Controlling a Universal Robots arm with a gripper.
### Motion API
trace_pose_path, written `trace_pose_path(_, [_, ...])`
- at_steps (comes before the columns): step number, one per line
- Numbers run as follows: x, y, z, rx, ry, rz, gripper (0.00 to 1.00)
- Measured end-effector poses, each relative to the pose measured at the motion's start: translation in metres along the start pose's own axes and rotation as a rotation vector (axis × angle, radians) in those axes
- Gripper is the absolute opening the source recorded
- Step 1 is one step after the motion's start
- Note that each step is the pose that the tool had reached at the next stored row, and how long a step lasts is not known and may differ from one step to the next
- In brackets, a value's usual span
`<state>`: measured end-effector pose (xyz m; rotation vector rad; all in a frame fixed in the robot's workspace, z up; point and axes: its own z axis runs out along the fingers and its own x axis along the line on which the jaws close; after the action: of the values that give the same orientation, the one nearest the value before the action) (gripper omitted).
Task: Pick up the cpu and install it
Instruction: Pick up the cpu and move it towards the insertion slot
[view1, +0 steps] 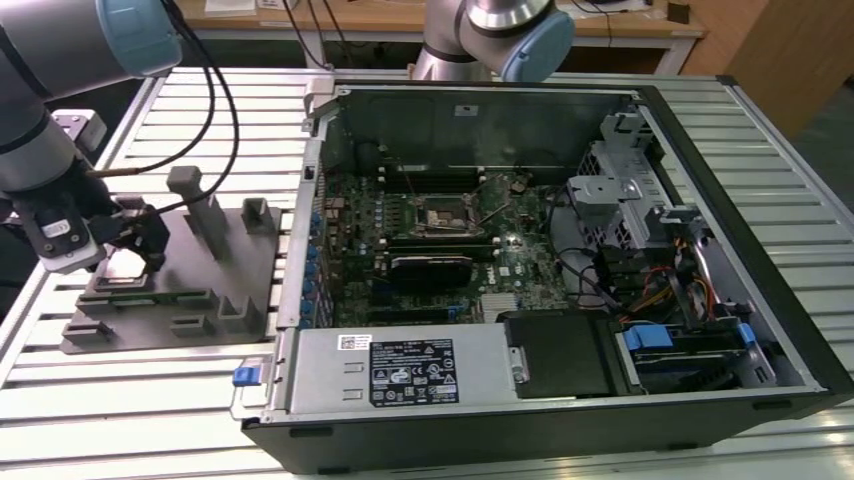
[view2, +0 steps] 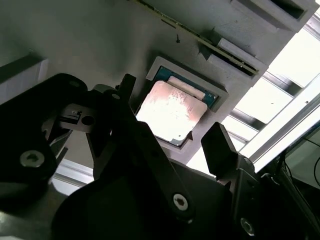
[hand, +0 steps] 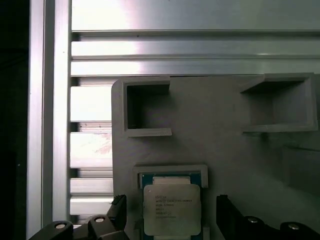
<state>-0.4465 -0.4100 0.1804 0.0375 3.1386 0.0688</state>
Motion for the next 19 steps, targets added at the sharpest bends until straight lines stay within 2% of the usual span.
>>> trace_pose_path(4, [0.0005, -0.0001, 0.0002, 0.0, -0.0003, 0.0, 0.79])
trace_pose_path(5, [0.0011, 0.0, 0.0002, 0.0, -0.0008, 0.0, 0.72])
trace_pose_path(15, [0.0012, 0.0001, -0.0006, 0.0006, -0.0017, 0.0, 0.71])
trace_pose_path(16, [0.0012, 0.0001, -0.0008, 0.0006, -0.0019, 0.0, 0.64])
trace_pose_path(19, [0.0009, 0.0001, -0.0011, 0.0005, -0.0019, 0.0, 0.64])
